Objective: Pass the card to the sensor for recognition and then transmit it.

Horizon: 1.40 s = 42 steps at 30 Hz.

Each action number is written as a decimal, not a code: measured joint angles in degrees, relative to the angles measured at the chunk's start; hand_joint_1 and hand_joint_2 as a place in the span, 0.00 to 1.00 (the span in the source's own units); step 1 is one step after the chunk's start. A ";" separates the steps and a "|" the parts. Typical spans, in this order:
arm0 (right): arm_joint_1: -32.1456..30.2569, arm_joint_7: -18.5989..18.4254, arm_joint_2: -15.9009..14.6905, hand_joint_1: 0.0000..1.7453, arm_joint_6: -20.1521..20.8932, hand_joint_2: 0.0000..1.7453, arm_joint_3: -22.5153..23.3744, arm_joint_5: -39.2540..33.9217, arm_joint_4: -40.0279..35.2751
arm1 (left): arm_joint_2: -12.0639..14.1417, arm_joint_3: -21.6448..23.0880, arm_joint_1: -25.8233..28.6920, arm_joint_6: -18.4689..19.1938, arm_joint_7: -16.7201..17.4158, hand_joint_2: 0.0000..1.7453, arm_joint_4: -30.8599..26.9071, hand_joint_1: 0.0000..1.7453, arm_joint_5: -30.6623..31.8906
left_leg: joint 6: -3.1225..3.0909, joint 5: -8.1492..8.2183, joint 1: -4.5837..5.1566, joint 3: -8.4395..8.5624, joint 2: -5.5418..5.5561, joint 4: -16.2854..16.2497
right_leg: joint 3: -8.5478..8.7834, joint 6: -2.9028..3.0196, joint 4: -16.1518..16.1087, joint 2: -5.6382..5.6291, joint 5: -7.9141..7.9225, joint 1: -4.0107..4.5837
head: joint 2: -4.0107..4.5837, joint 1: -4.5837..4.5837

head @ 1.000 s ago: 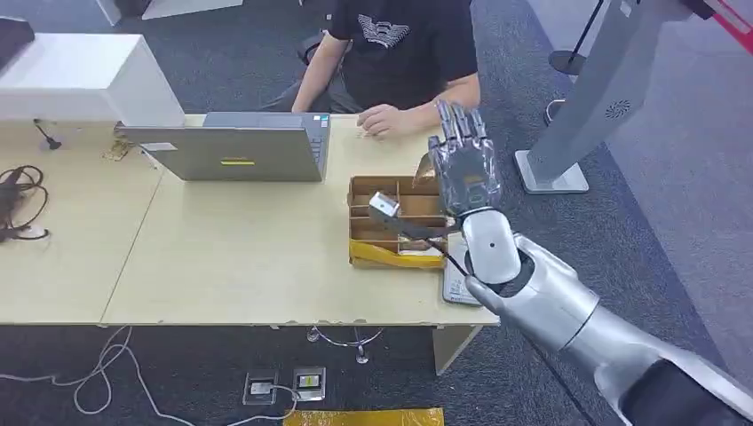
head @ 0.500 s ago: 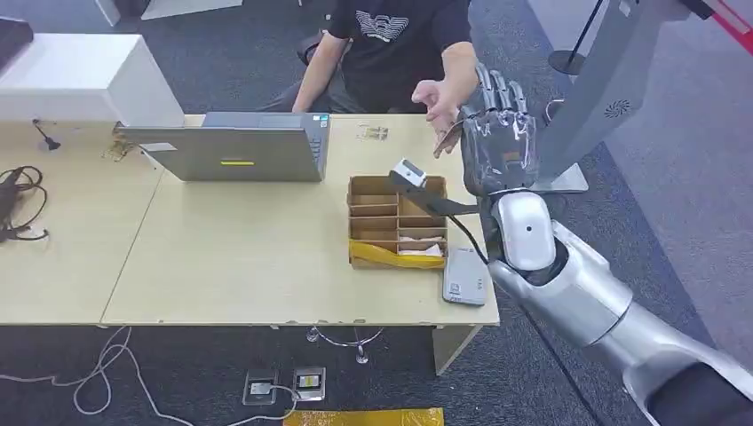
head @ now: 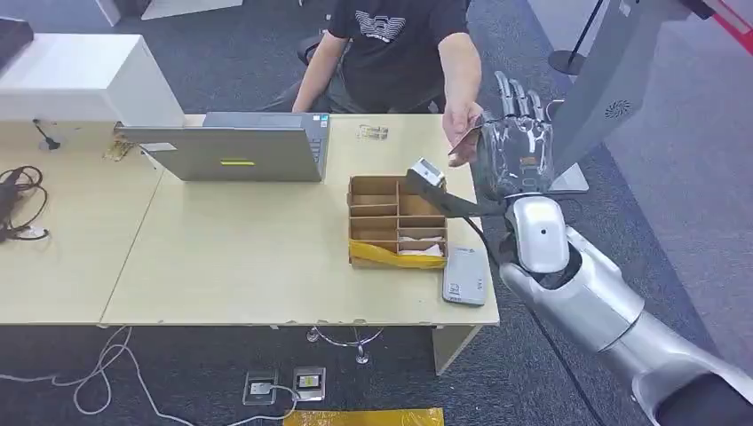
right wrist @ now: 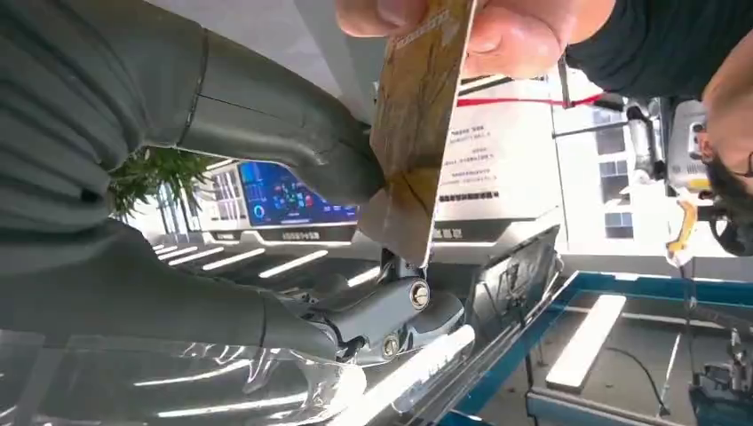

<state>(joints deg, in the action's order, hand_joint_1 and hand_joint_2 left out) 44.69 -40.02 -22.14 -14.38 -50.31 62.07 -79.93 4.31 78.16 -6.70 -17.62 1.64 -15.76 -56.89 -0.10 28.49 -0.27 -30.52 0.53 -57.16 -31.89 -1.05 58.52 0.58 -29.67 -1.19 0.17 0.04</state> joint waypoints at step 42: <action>-23.17 -0.09 -0.28 0.00 7.39 1.00 36.75 -3.25 -10.67 | -1.59 -0.68 0.56 0.00 0.57 0.00 0.66 0.00 -4.54 | -0.02 0.07 0.02 -0.05 0.17 -0.03 | -0.03 0.00 -0.07 0.27 -0.02 -0.01 | 0.00 0.05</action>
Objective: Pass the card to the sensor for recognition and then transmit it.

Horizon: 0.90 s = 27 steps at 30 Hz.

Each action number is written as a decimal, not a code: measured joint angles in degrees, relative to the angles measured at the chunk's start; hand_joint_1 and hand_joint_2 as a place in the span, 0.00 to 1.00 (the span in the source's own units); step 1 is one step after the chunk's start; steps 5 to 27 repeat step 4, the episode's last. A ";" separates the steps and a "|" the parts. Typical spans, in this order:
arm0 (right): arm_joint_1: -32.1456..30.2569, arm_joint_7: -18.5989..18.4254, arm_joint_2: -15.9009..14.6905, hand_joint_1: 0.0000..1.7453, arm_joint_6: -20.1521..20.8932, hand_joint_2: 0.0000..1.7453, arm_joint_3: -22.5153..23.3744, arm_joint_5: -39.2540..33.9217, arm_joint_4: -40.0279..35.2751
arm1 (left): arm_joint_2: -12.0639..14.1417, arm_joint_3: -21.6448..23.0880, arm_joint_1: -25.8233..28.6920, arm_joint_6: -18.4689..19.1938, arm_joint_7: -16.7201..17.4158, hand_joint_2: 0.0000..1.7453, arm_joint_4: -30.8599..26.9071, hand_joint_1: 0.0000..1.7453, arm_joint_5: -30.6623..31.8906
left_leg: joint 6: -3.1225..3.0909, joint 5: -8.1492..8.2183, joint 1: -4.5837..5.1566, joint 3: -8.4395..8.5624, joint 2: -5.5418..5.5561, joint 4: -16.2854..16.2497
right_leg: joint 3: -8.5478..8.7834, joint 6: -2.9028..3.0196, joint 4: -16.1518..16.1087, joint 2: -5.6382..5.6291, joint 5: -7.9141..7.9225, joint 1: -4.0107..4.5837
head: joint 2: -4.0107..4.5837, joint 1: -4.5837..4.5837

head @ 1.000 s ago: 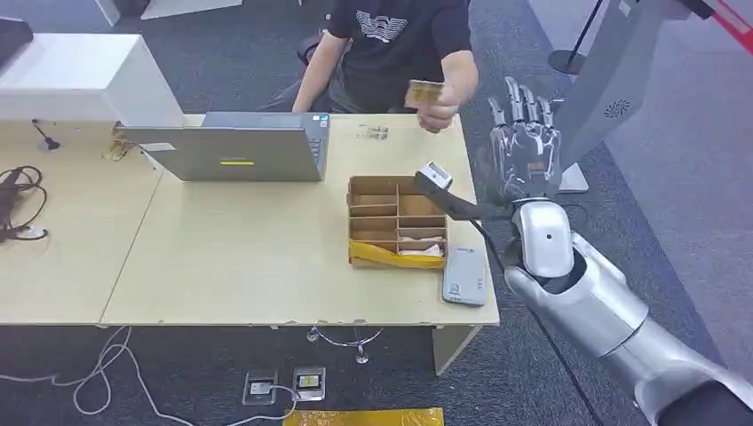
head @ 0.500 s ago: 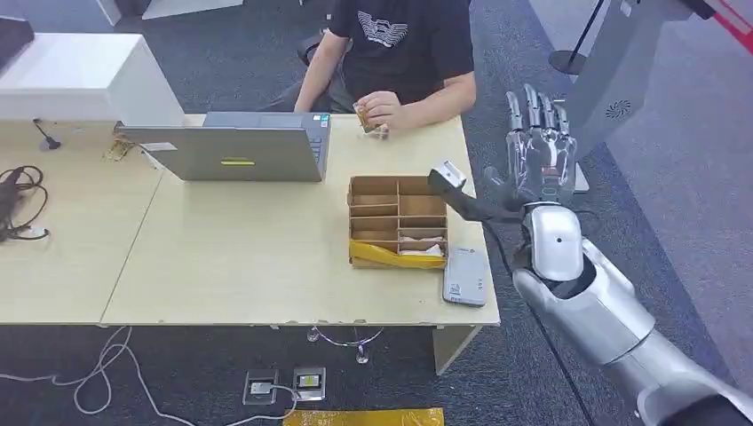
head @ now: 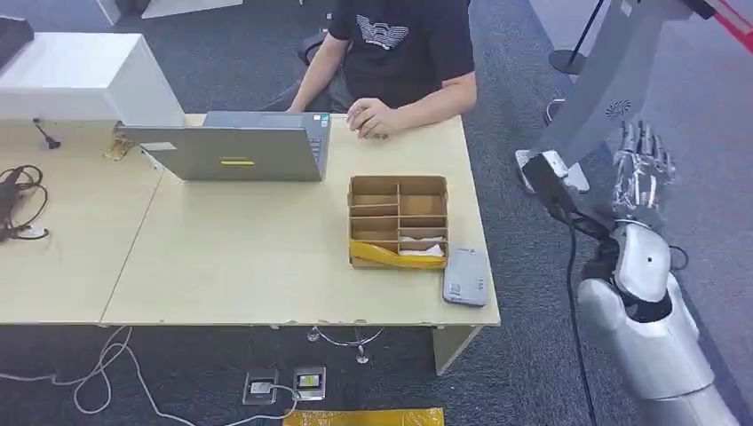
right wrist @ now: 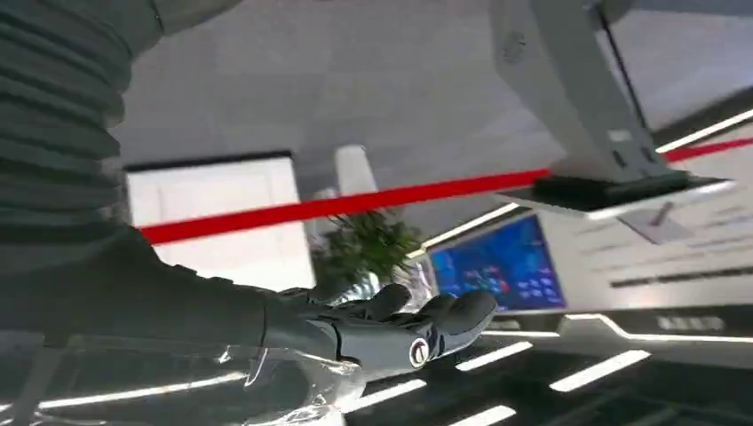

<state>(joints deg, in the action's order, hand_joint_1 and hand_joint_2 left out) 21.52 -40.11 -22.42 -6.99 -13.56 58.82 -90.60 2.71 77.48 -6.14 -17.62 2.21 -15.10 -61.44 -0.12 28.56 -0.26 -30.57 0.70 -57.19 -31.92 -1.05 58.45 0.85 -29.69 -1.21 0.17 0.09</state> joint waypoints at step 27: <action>-7.56 -0.02 -0.37 0.00 -6.09 1.00 8.56 -7.82 -0.79 | -0.55 -0.81 0.10 -0.88 0.00 0.00 0.13 0.00 -1.62 | -0.02 0.02 0.00 -0.02 0.07 0.01 | 0.06 -0.01 -0.05 0.05 -0.02 0.00 | 0.00 0.00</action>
